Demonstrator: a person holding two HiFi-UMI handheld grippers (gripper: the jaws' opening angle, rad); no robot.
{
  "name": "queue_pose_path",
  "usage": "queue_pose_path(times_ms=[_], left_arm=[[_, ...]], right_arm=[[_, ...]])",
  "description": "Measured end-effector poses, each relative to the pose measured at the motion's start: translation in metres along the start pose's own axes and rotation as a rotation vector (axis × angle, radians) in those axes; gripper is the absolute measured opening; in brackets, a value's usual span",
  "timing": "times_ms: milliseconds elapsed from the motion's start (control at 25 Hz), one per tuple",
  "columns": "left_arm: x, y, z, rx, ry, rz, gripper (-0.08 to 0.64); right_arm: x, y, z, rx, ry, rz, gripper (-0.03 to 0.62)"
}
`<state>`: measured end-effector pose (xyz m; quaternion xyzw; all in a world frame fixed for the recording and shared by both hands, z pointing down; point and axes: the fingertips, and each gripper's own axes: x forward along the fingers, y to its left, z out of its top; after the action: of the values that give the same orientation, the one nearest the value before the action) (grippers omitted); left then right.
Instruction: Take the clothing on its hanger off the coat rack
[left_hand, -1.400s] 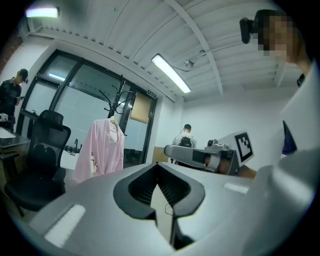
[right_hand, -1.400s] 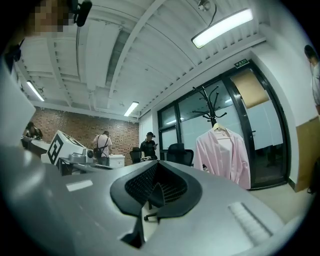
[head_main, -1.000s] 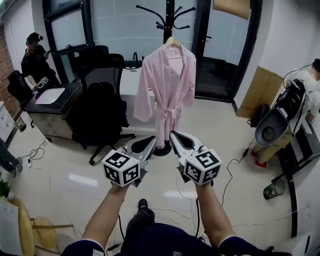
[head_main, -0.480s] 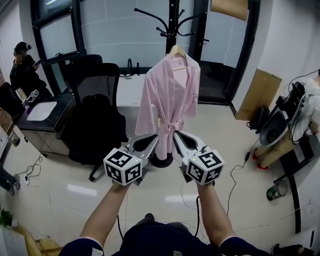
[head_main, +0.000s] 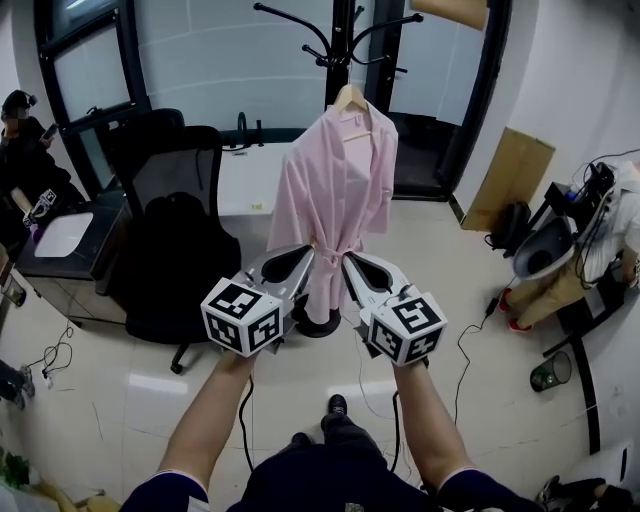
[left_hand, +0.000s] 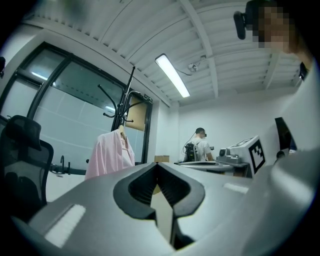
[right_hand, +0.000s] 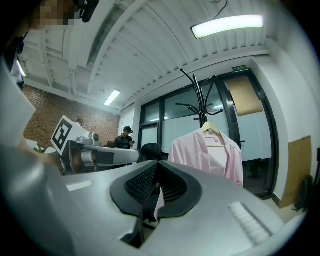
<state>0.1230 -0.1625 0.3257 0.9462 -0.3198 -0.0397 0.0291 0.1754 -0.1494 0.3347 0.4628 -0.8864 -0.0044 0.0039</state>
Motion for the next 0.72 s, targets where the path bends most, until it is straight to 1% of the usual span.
queue_pose_path(times_ms=[160,360,520,720], left_arm=[[0.021,0.025,0.000,0.017,0.012,0.022,0.012],[0.046,0.052,-0.013,0.004,0.042,0.055,0.012],[0.061,0.069,-0.015,0.001,0.046,0.071,0.012],[0.072,0.084,-0.009,0.038,0.050,0.081,0.012]], right_arm=[[0.023,-0.017,0.003,-0.006,-0.008,0.011,0.002],[0.050,-0.043,0.005,-0.012,-0.002,0.026,0.002],[0.069,-0.059,0.006,-0.011,-0.001,0.037,0.002],[0.083,-0.070,0.006,-0.001,-0.008,0.048,0.002]])
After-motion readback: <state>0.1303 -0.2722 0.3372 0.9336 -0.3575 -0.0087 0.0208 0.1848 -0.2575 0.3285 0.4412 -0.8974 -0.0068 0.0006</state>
